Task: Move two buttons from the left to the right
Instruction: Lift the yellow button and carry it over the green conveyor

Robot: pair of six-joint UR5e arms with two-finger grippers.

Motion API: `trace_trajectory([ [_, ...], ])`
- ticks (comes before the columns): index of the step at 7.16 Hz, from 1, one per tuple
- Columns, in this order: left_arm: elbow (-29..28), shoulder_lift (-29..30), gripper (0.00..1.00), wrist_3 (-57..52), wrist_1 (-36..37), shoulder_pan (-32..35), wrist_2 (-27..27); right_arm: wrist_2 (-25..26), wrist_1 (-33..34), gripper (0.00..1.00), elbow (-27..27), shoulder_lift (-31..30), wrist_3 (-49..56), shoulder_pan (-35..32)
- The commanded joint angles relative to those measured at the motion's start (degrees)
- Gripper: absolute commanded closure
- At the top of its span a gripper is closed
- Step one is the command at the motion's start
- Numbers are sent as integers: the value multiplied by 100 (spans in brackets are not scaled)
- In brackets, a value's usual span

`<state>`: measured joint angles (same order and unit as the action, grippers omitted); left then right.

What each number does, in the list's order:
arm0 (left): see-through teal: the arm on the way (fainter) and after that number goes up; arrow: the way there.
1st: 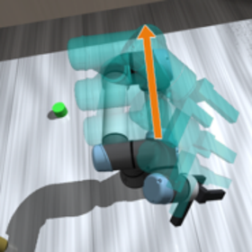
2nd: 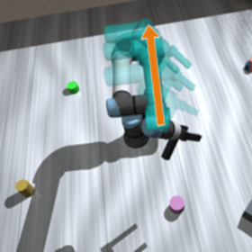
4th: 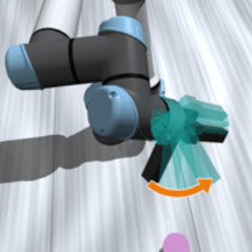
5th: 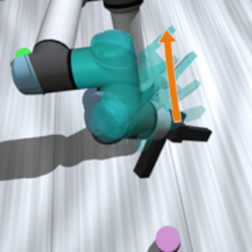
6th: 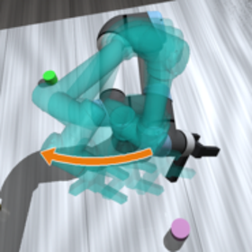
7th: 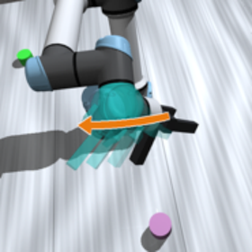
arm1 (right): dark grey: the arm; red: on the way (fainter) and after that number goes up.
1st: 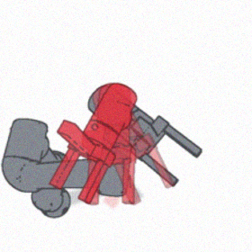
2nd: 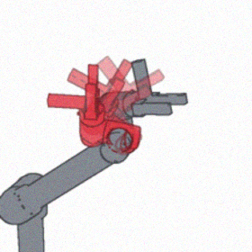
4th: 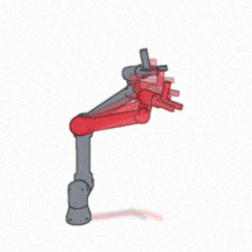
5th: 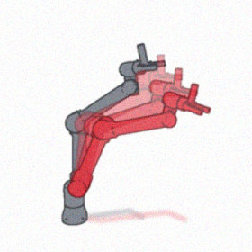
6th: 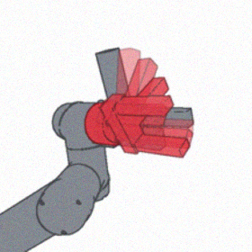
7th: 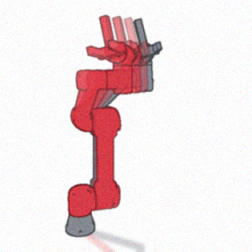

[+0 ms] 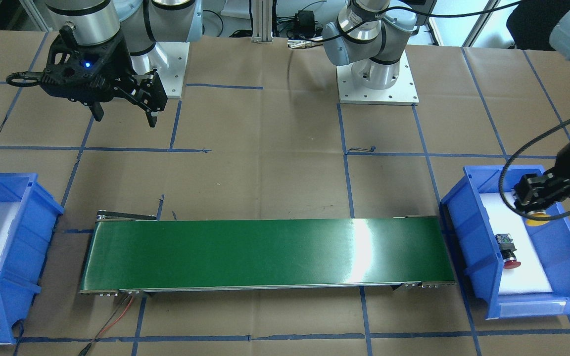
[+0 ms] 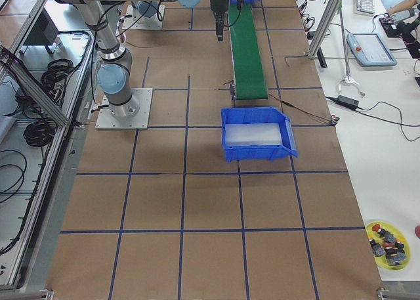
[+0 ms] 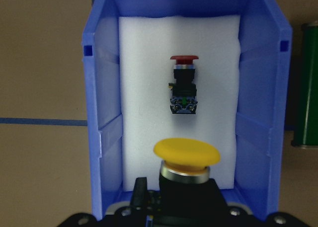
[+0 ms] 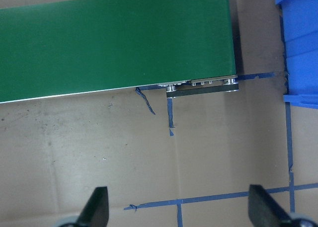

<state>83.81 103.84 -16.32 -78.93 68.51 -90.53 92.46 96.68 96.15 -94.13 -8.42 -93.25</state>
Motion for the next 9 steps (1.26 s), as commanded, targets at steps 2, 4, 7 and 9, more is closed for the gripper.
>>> trace_trajectory([
  [2, -6, 442, 99, 1435, 80, 1231, -8, 0, 0, 0, 0, 0, -2, 0],
  [4, 160, 785, 99, 1720, 516, 1751, -26, 0, 0, 0, 0, 0, -2, 0],
  [7, 397, 1051, 99, 1493, 581, 1753, -17, 0, 0, 0, 0, 0, -2, 0],
  [9, 1028, 1042, 99, 1368, 1690, 1674, -17, 0, 0, 0, 0, 0, -2, 0],
])
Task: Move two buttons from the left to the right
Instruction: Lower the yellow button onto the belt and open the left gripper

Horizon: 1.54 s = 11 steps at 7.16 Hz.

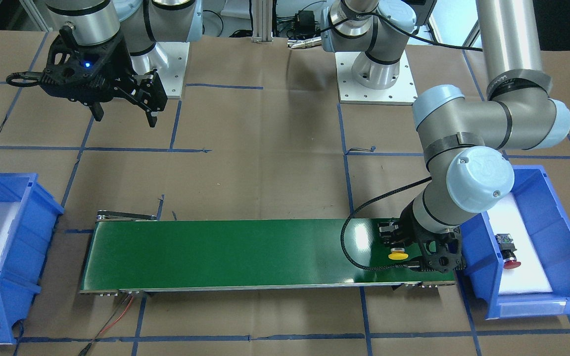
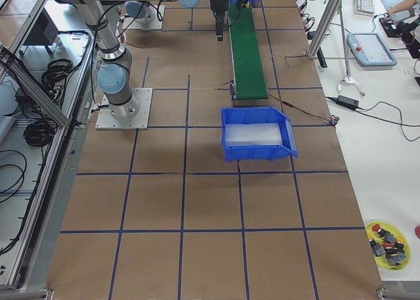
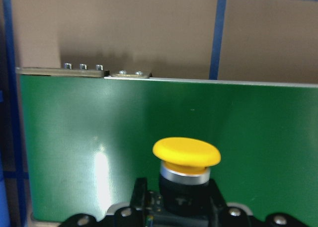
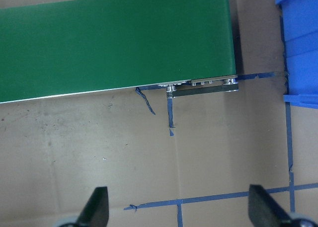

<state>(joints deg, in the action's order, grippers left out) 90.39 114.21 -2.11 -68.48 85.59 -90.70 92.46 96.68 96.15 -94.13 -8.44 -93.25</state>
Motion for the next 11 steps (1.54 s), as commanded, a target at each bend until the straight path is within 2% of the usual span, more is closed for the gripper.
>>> trace_trajectory([
  [1, 504, -4, 99, 34, 870, -33, -9, 0, 0, 0, 0, 0, 9, 0],
  [2, 593, -4, 99, 235, 881, -42, 9, 0, 0, 0, 0, 0, 0, 0],
  [3, 620, 5, 85, 324, 881, -33, 0, 0, 0, 0, 0, 0, 0, 0],
  [4, 620, 5, 48, 342, 881, -33, 9, 0, 0, 0, 0, 0, 0, 0],
  [5, 559, -4, 1, 351, 881, -42, 26, 0, 0, 0, 0, 0, 0, 0],
  [8, 322, -380, 0, 325, 592, -155, 0, 0, 0, 0, 0, 0, 0, 0],
  [11, -573, -934, 0, 281, -987, -156, 0, 0, 0, 0, 0, 0, 0, 0],
])
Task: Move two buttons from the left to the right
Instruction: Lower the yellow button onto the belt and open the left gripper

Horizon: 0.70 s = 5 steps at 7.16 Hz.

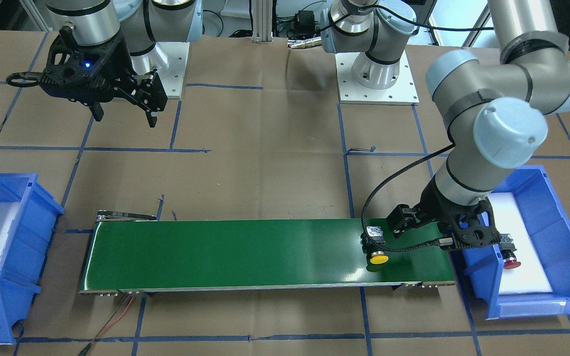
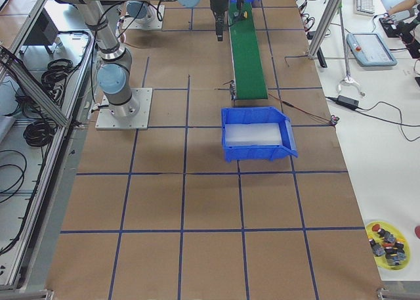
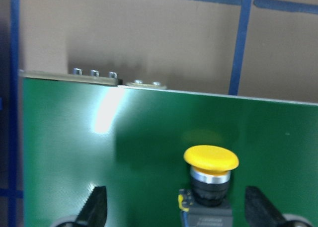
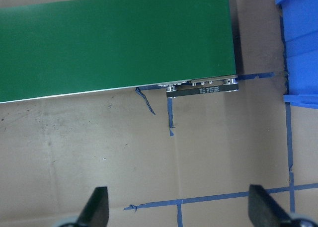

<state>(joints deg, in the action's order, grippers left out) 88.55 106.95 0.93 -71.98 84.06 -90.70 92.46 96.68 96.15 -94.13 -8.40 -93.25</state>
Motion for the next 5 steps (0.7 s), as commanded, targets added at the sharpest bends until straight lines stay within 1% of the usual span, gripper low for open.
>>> trace_trajectory([
  [1, -478, -254, 0, -66, -738, -13, 26, 0, 0, 0, 0, 0, 5, 0],
  [2, -488, -263, 0, -163, -739, -161, 35, 0, 0, 0, 0, 0, 5, 0],
  [4, -488, -263, 0, -1064, -747, -914, 35, 0, 0, 0, 0, 0, -4, 0],
  [5, -479, -254, 0, -1347, -791, -1266, 18, 0, 0, 0, 0, 0, -4, 0],
])
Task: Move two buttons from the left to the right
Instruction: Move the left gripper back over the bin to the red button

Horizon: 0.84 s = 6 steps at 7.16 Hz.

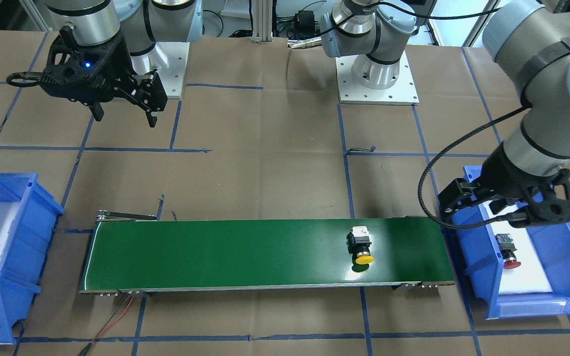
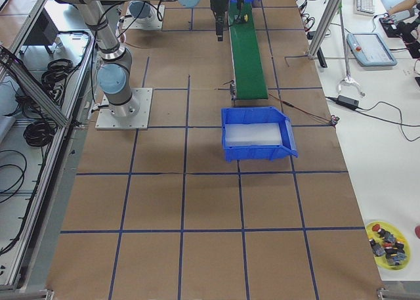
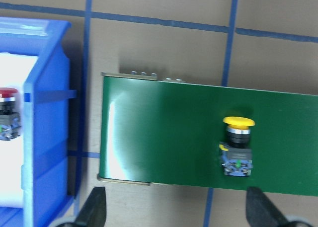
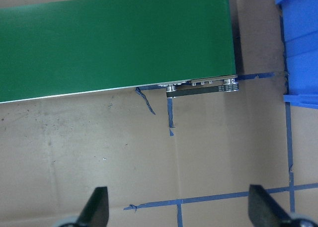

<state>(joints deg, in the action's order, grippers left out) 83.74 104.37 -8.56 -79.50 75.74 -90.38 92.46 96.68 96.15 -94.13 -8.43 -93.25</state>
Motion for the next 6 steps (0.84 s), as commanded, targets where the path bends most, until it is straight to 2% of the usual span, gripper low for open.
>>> trace_trajectory([
  [1, 20, 13, 0, -993, -39, -829, -24, 0, 0, 0, 0, 0, -1, 0],
  [3, 160, 22, 0, -1987, -39, -1603, -15, 0, 0, 0, 0, 0, -1, 0],
  [6, 309, 153, 0, -2413, 48, -1782, -15, 0, 0, 0, 9, 9, 8, 0],
])
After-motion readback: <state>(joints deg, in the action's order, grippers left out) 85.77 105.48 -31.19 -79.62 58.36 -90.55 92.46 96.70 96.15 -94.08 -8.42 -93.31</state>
